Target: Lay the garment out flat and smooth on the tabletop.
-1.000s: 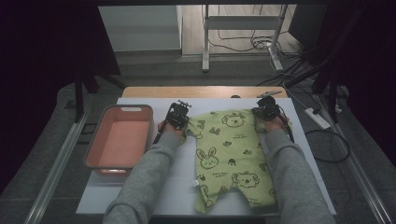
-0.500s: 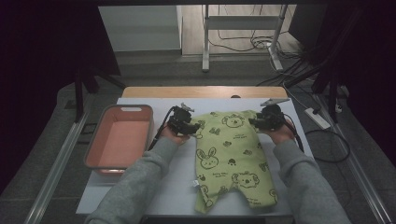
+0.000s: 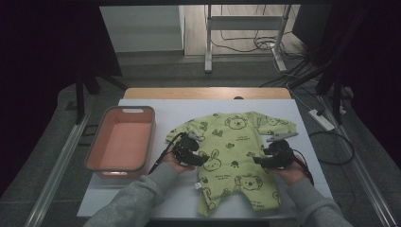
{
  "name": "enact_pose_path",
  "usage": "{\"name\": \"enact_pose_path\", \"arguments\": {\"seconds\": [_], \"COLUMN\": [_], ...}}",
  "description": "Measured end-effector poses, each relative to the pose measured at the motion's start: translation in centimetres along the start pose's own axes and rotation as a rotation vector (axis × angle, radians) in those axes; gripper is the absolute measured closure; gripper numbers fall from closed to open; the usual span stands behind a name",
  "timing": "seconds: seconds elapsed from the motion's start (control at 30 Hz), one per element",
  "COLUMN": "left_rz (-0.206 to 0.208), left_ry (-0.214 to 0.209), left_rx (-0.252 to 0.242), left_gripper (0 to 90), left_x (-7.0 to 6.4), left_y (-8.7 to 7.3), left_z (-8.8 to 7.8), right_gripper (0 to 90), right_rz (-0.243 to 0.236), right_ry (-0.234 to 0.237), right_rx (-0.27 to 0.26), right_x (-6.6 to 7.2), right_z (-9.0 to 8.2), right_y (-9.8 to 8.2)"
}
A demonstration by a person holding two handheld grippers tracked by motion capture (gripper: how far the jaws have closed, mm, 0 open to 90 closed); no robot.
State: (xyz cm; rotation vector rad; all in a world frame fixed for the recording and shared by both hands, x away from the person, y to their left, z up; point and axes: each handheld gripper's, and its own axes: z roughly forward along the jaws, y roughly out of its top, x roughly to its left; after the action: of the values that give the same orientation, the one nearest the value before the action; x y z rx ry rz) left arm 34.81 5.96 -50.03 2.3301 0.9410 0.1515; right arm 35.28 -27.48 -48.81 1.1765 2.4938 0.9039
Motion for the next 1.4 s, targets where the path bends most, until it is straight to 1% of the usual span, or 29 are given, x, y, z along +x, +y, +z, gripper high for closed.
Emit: {"name": "enact_pose_path", "arguments": {"seconds": [0.07, 0.17, 0.23, 0.27, 0.33, 0.37, 0.4, 0.47, 0.53, 0.6, 0.63, 0.67, 0.7, 0.73, 0.77, 0.9, 0.97, 1.0, 1.1, 1.17, 1.2, 1.27, 1.3, 1.37, 1.4], "left_rz": [0.002, 0.021, 0.039, 0.044, 0.051, 0.054, 0.05, 0.055, 0.069, 0.089, 0.1, 0.106, 0.114, 0.119, 0.12, 0.104, 0.09, 0.087, 0.081, 0.064, 0.054, 0.041, 0.028, 0.008, -0.003], "left_ry": [-0.007, 0.003, 0.026, 0.032, 0.039, 0.041, 0.04, 0.037, 0.044, 0.044, 0.045, 0.048, 0.049, 0.051, 0.048, 0.036, 0.033, 0.039, 0.048, 0.05, 0.049, 0.054, 0.062, 0.064, 0.062], "left_rx": [0.014, 0.029, 0.055, 0.067, 0.086, 0.093, 0.082, 0.073, 0.055, 0.046, 0.045, 0.041, 0.039, 0.038, 0.036, 0.028, 0.024, 0.019, 0.01, 0.005, -0.002, -0.006, -0.011, -0.011, -0.011], "left_gripper": [34.8, 33.6, 34.0, 35.1, 37.8, 39.3, 40.1, 45.3, 53.4, 64.1, 71.3, 76.0, 79.9, 81.4, 82.5, 84.1, 84.2, 84.3, 84.3, 84.4, 84.4, 84.4, 84.3, 84.3, 84.3], "left_x": [-0.3, -0.8, -1.2, -1.4, -1.5, -1.5, -1.5, -1.6, -1.8, -2.2, -2.3, -2.5, -2.6, -2.6, -2.6, -1.9, -1.4, -1.2, -0.6, -0.1, 0.3, 1.0, 1.5, 2.4, 2.7], "left_y": [-0.4, -0.5, -0.5, -0.5, -0.7, -0.8, -0.9, -0.9, -1.0, -1.1, -1.1, -1.1, -1.1, -1.1, -1.1, -1.1, -1.1, -1.1, -0.8, -0.4, -0.3, 0.0, 0.2, 0.3, 0.3], "left_z": [0.3, 0.8, 1.3, 1.5, 1.8, 2.0, 2.0, 2.0, 2.0, 2.0, 2.0, 2.0, 2.1, 2.1, 2.0, 2.0, 1.9, 1.8, 1.5, 1.4, 1.3, 1.2, 1.3, 1.6, 1.8], "right_gripper": [37.2, 36.6, 36.9, 37.2, 38.2, 38.9, 39.3, 41.3, 47.3, 60.0, 66.7, 72.6, 79.8, 83.1, 84.4, 86.0, 86.0, 86.1, 86.1, 86.1, 86.1, 86.0, 86.0, 85.9, 85.7], "right_rz": [-0.008, 0.014, 0.017, 0.02, 0.037, 0.041, 0.042, 0.045, 0.034, 0.027, 0.016, 0.009, 0.003, -0.004, -0.01, -0.025, -0.02, -0.019, -0.026, -0.033, -0.032, -0.031, -0.027, -0.029, -0.02], "right_ry": [-0.01, -0.009, -0.02, -0.03, -0.037, -0.05, -0.062, -0.074, -0.091, -0.087, -0.088, -0.089, -0.091, -0.093, -0.094, -0.088, -0.082, -0.081, -0.086, -0.09, -0.091, -0.094, -0.093, -0.099, -0.099], "right_rx": [0.01, 0.034, 0.054, 0.066, 0.074, 0.08, 0.09, 0.077, 0.076, 0.065, 0.058, 0.058, 0.054, 0.052, 0.052, 0.046, 0.035, 0.031, 0.012, -0.006, -0.005, -0.013, -0.019, -0.023, -0.019], "right_x": [0.2, 0.3, 0.3, 0.3, 0.3, 0.3, 0.3, 0.4, 0.6, 0.9, 1.0, 1.1, 1.2, 1.3, 1.3, 1.3, 1.2, 1.1, 1.1, 1.0, 1.0, 0.7, 0.6, 0.2, 0.0], "right_z": [-0.3, -0.2, 0.0, 0.0, 0.0, 0.1, 0.2, 0.1, 0.1, 0.1, 0.2, 0.2, 0.3, 0.3, 0.4, 0.5, 0.5, 0.5, 0.4, 0.6, 0.7, 1.1, 1.4, 2.4, 2.9], "right_y": [-0.7, -1.7, -2.0, -2.1, -2.4, -2.6, -2.7, -3.0, -3.0, -3.0, -2.9, -2.8, -2.8, -2.7, -2.6, -2.3, -2.2, -2.0, -1.2, -0.5, -0.1, 0.8, 1.1, 2.1, 2.4]}}
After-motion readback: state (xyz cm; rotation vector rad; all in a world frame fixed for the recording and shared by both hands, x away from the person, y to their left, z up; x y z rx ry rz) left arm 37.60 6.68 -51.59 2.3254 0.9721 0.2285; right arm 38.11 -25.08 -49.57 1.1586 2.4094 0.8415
